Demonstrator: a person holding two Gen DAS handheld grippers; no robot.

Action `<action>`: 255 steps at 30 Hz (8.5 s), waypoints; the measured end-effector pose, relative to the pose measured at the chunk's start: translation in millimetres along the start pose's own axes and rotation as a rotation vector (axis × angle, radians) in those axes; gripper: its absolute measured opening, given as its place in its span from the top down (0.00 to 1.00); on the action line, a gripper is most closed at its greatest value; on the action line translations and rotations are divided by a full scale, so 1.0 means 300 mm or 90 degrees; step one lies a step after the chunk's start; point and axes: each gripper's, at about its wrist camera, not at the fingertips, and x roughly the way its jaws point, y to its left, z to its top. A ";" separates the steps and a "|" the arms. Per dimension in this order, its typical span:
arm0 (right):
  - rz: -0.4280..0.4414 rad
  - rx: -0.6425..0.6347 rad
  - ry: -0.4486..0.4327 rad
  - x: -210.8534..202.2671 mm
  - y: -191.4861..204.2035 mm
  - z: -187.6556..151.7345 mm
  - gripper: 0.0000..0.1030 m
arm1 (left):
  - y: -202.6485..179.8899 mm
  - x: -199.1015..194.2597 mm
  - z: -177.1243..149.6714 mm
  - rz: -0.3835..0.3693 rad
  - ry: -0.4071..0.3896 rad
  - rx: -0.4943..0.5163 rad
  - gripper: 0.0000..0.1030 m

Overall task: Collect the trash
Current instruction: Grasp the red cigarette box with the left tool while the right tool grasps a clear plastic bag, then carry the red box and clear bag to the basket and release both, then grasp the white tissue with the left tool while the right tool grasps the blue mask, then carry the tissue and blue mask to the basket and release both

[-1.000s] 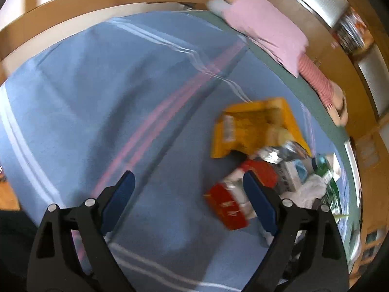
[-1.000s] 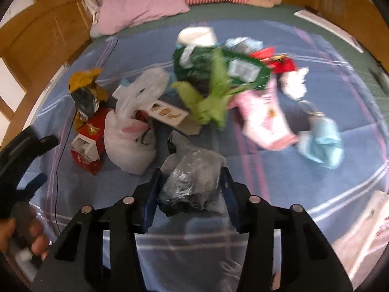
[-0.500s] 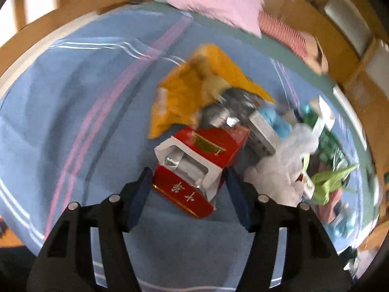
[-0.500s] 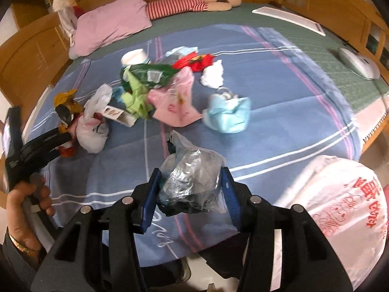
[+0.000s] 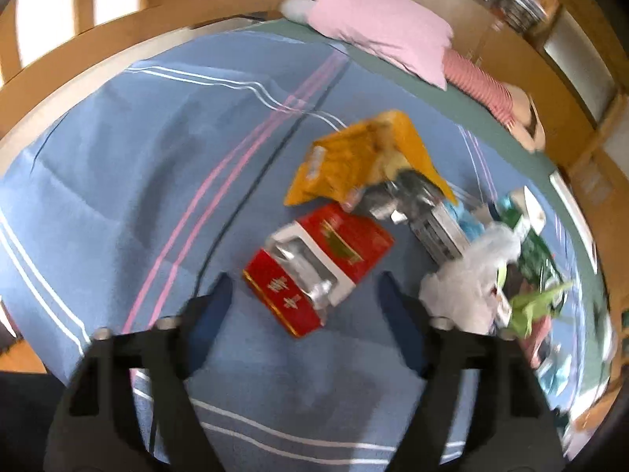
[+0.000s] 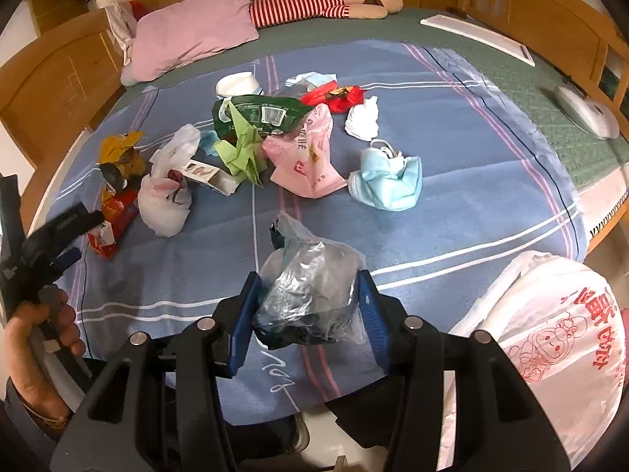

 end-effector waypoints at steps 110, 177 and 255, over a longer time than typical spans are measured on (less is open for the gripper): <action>-0.163 0.377 -0.091 -0.253 -0.836 -0.105 0.22 | -0.431 -0.188 -0.273 -0.360 0.045 0.275 0.09; -0.049 -0.023 0.112 0.242 -0.034 0.134 0.71 | -0.355 0.101 -0.147 -0.107 0.111 0.255 0.21; 0.025 0.256 -0.093 -0.368 -0.598 -0.117 0.28 | -0.607 -0.415 -0.711 -0.689 0.140 0.797 0.09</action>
